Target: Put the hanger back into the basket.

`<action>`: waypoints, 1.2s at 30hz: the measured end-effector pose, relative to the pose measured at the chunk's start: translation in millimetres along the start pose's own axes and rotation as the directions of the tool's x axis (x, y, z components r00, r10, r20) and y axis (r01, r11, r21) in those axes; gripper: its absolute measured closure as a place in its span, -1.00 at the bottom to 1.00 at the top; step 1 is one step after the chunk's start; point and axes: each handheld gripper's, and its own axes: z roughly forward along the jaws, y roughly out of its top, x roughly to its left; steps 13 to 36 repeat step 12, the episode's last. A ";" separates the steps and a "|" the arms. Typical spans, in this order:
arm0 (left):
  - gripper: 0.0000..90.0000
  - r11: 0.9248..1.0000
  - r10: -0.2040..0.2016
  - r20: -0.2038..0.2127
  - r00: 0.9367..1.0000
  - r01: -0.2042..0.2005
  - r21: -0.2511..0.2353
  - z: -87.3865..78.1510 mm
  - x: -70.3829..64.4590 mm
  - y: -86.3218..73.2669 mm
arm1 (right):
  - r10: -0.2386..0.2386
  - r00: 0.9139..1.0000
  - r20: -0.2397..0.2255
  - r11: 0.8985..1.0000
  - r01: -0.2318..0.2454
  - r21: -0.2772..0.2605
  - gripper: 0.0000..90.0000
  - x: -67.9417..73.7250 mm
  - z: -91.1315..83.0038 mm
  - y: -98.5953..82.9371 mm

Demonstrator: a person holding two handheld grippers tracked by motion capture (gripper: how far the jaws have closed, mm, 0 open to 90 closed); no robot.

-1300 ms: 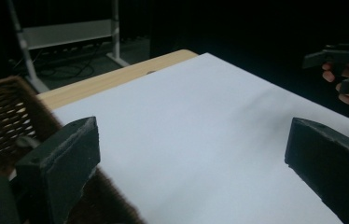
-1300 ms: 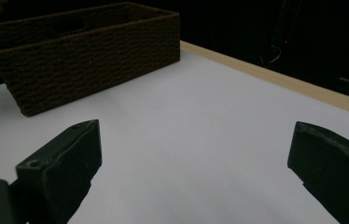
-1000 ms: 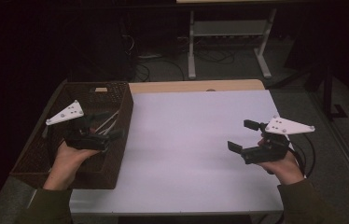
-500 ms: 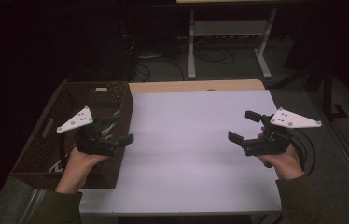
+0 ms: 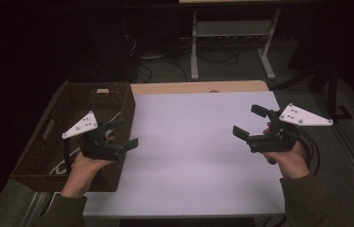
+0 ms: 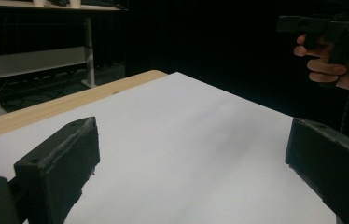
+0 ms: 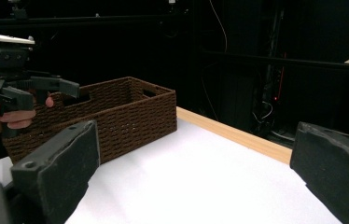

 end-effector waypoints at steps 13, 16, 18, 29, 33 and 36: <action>-0.94 1.000 0.004 0.000 1.000 -0.004 -0.001 -1.1 0.4 -0.4 | -0.002 1.000 0.001 1.000 0.002 0.002 -0.98 -0.5 0.2 -0.3; -0.94 1.000 0.004 0.000 1.000 -0.004 -0.001 -1.1 0.4 -0.4 | -0.002 1.000 0.001 1.000 0.002 0.002 -0.98 -0.5 0.2 -0.3; -0.94 1.000 0.004 0.000 1.000 -0.004 -0.001 -1.1 0.4 -0.4 | -0.002 1.000 0.001 1.000 0.002 0.002 -0.98 -0.5 0.2 -0.3; -0.94 1.000 0.004 0.000 1.000 -0.004 -0.001 -1.1 0.4 -0.4 | -0.002 1.000 0.001 1.000 0.002 0.002 -0.98 -0.5 0.2 -0.3; -0.94 1.000 0.004 0.000 1.000 -0.004 -0.001 -1.1 0.4 -0.4 | -0.002 1.000 0.001 1.000 0.002 0.002 -0.98 -0.5 0.2 -0.3; -0.94 1.000 0.004 0.000 1.000 -0.004 -0.001 -1.1 0.4 -0.4 | -0.002 1.000 0.001 1.000 0.002 0.002 -0.98 -0.5 0.2 -0.3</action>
